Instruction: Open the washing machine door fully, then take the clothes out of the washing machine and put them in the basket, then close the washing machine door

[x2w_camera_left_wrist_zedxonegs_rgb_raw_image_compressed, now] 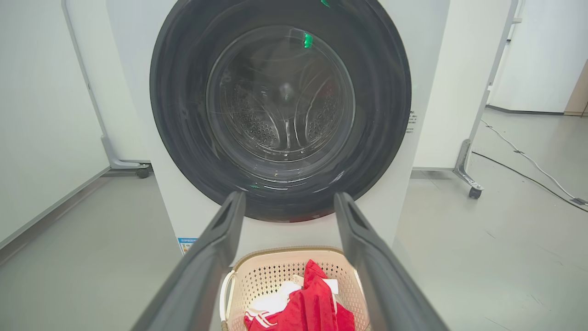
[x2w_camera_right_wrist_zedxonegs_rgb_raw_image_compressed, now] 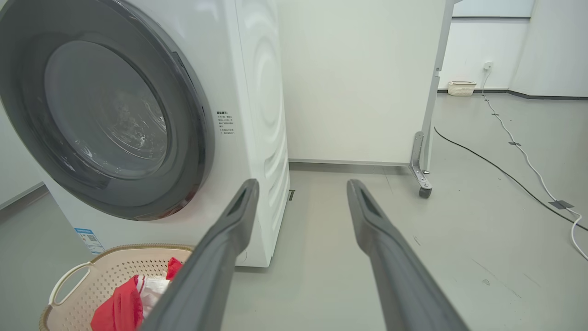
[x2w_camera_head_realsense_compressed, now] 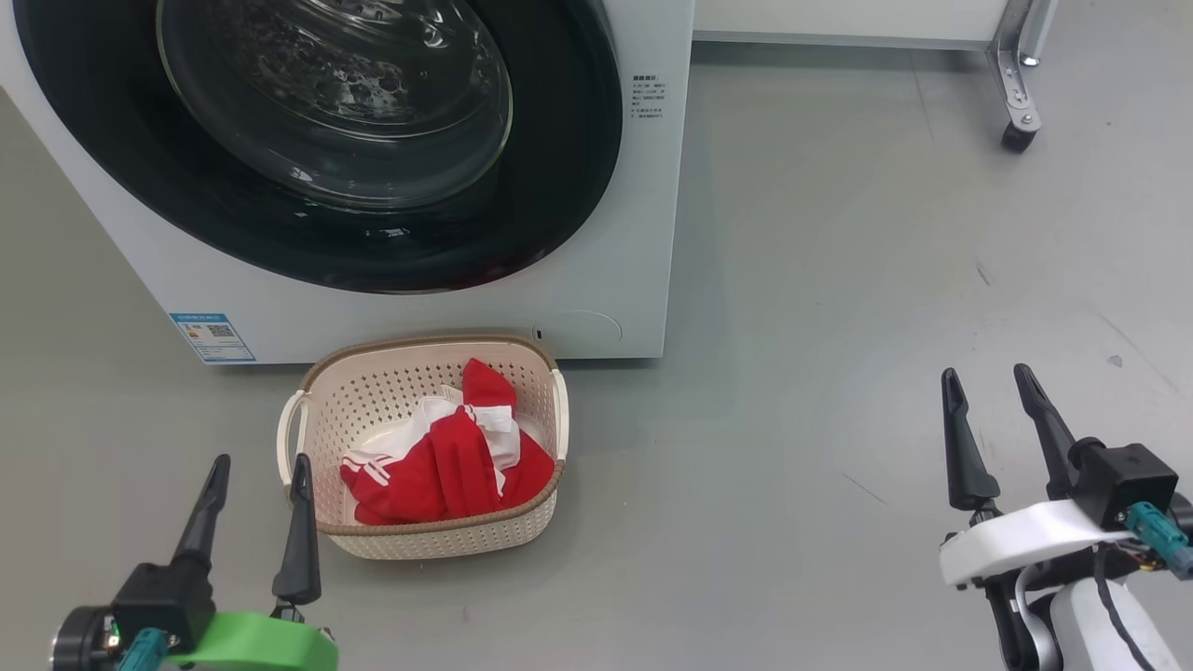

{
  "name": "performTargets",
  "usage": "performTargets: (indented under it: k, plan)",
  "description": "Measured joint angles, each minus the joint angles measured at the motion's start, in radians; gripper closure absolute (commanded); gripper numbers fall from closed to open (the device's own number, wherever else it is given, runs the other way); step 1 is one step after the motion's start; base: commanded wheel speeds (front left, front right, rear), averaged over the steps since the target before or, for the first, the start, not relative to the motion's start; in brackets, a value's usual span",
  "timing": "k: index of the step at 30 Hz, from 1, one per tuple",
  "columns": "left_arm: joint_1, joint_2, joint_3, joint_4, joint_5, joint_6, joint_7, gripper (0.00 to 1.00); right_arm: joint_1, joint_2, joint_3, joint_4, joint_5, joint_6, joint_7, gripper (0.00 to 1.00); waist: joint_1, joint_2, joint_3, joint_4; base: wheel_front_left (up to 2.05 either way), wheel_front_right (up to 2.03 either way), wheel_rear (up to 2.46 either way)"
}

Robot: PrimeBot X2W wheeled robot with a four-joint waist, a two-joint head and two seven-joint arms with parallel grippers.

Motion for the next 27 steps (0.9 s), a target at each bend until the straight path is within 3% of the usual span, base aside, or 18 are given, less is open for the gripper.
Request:
performTargets:
  k: [1,12,27]
  plan:
    - [0.0,-0.002,0.0,0.005,0.0,0.0,0.0,1.0,0.003,0.002,0.001,0.006,-0.001,0.0,0.0,1.0,0.0,0.0,0.0,0.0,0.0,0.0,0.0]
    - [0.017,-0.019,0.004,0.083,-0.029,0.0,0.013,1.0,0.053,0.031,-0.004,0.072,0.03,0.0,0.014,1.0,0.0,0.0,-0.001,-0.002,0.0,0.0,0.0]
    - [0.005,-0.019,0.035,0.119,-0.258,-0.01,0.091,1.0,0.048,0.035,-0.047,0.091,0.237,0.013,0.082,1.0,0.0,0.0,-0.01,-0.012,0.0,0.0,0.0]
